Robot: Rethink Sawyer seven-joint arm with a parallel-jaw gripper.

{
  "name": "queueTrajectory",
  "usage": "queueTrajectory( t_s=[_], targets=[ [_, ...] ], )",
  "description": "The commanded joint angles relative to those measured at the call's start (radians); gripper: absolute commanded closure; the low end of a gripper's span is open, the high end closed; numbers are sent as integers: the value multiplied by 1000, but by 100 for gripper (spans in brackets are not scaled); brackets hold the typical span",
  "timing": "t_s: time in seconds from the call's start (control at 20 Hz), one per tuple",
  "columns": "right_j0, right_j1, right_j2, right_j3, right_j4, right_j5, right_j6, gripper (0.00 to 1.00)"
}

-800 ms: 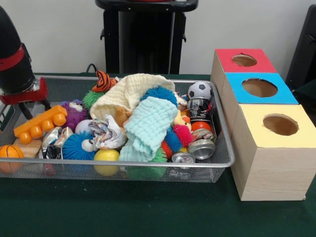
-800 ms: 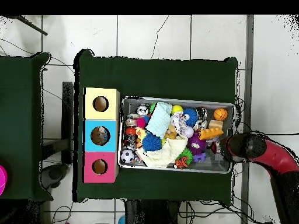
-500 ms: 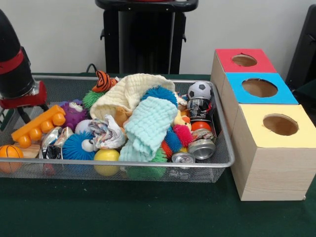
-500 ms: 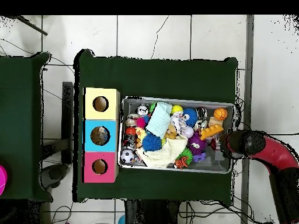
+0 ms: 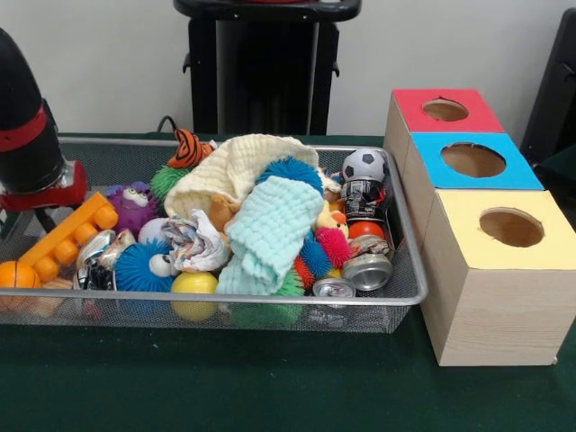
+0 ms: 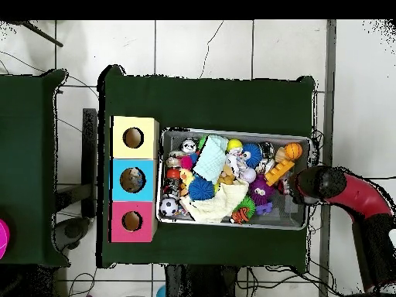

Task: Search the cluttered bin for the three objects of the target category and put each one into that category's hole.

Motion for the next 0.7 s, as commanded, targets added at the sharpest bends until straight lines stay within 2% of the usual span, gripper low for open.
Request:
queueTrajectory(
  t_s=[0.05, 0.35, 0.5, 0.7],
  targets=[
    [76, 20, -94, -49, -55, -199, 238, 100],
    [112, -268, -102, 150, 86, -83, 234, 100],
    [105, -343, -108, 184, 136, -15, 185, 100],
    [100, -376, -123, 172, 177, 53, 129, 100]
  ],
)
